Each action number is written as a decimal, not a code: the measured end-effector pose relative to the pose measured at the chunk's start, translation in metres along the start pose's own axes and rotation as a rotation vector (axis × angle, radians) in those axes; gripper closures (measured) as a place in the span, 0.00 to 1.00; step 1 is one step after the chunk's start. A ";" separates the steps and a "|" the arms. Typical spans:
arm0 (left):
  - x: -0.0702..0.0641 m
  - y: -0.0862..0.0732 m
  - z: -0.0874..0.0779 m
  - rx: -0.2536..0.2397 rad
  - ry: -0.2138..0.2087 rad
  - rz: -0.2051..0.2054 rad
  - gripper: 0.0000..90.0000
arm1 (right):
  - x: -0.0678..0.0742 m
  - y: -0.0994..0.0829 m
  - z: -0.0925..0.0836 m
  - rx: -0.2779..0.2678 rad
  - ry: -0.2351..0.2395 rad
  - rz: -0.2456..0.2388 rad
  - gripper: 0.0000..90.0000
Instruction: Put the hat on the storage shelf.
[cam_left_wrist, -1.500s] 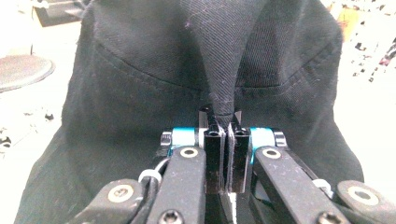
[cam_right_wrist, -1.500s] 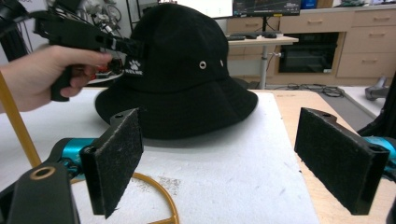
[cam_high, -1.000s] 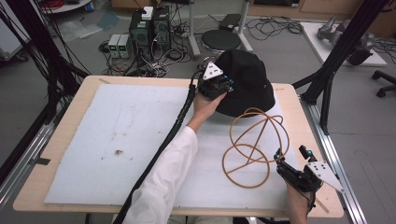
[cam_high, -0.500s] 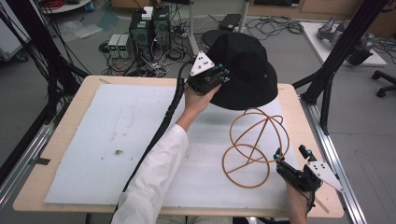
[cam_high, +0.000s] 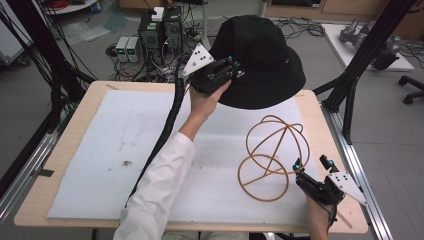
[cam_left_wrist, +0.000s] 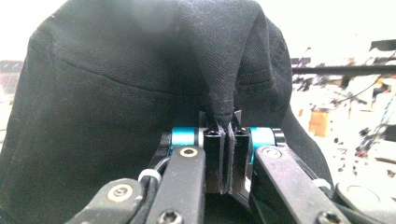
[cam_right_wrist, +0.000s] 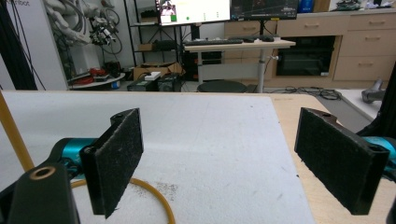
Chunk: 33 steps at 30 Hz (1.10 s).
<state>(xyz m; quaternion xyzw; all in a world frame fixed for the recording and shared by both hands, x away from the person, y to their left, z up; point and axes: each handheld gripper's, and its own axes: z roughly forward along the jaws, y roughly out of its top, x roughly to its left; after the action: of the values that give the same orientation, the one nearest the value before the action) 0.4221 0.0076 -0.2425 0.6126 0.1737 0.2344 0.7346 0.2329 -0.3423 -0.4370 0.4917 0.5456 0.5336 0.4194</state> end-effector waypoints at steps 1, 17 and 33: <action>-0.004 0.006 -0.003 -0.022 -0.017 -0.006 0.98 | 0.000 0.000 0.000 0.000 -0.001 0.004 0.16; -0.041 0.033 -0.011 -0.111 -0.201 -0.007 0.98 | 0.003 0.001 0.000 0.000 0.010 0.001 0.16; -0.065 0.041 -0.012 -0.091 -0.355 -0.017 0.97 | 0.003 0.001 -0.001 -0.005 0.013 0.004 0.16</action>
<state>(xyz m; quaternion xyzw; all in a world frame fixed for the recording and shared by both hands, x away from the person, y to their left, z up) 0.3561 -0.0130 -0.2064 0.6090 0.0355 0.1241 0.7826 0.2318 -0.3393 -0.4354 0.4882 0.5458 0.5392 0.4160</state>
